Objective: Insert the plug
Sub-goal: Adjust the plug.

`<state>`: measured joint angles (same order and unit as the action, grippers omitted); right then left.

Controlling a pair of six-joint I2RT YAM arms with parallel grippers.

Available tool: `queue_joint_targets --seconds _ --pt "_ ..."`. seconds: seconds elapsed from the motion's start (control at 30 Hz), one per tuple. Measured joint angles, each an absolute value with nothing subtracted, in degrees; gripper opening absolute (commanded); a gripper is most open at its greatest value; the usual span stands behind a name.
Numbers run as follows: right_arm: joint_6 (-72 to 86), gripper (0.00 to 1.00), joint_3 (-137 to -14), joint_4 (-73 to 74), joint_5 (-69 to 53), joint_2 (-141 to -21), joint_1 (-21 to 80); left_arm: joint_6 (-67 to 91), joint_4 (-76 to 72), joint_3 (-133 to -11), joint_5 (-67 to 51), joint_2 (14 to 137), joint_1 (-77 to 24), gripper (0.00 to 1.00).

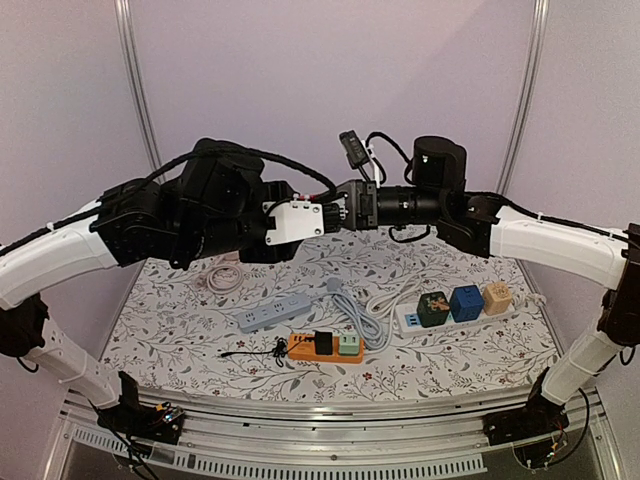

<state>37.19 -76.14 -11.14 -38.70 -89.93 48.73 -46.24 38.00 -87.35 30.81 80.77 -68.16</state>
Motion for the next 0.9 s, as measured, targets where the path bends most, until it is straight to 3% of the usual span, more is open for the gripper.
queue_joint_targets --seconds 0.1,0.17,0.23,0.33,0.37,0.4,0.47,0.5,0.53,0.6,0.63,0.7,0.9 --pt "37.65 0.76 -77.21 -11.66 -39.88 -92.31 49.32 -45.80 37.19 -86.61 30.57 80.77 -68.16 0.00" --pt "37.69 0.69 -77.52 -12.03 -40.71 -93.56 49.58 -45.28 37.17 -86.24 30.63 80.75 -68.14 0.00" --pt "37.58 0.52 -77.58 -12.47 -41.28 -94.06 49.87 -44.71 37.41 -85.91 30.65 80.75 -68.12 0.00" --pt "34.65 0.14 -77.60 -12.91 -40.84 -94.06 50.00 -42.72 37.58 -85.69 30.55 80.47 -67.99 0.00" --pt "34.26 0.06 -77.60 -12.91 -40.84 -94.08 50.00 -42.63 37.65 -85.60 30.37 80.27 -67.94 0.00" --pt "34.26 0.00 -77.60 -12.93 -40.82 -94.08 50.04 -42.59 37.56 -85.47 30.48 80.18 -67.99 0.00" --pt "34.39 0.00 -77.60 -12.91 -40.62 -94.08 50.15 -42.59 37.47 -85.27 30.46 80.03 -67.99 0.00" --pt "34.37 0.00 -77.60 -12.86 -40.56 -94.08 50.15 -42.59 37.32 -85.08 30.44 79.94 -67.99 0.06" --pt "34.24 0.00 -77.60 -12.69 -40.56 -94.08 50.19 -42.59 37.04 -84.73 30.39 79.72 -67.99 0.26" --pt "33.85 0.00 -78.00 -11.46 -40.51 -94.08 50.26 -42.41 37.08 -84.31 30.06 79.37 -67.99 0.77" --pt "33.36 0.00 -78.54 -10.24 -40.49 -94.11 50.26 -42.13 37.06 -84.14 29.93 79.22 -67.99 0.91" --pt "30.74 0.00 -81.23 -5.08 -40.69 -94.17 50.24 -41.69 37.08 -83.70 29.21 78.48 -67.99 0.99" --pt "17.50 0.00 -92.47 14.13 -41.25 -96.09 48.18 -38.24 39.29 -81.28 25.85 71.64 -65.80 0.99"
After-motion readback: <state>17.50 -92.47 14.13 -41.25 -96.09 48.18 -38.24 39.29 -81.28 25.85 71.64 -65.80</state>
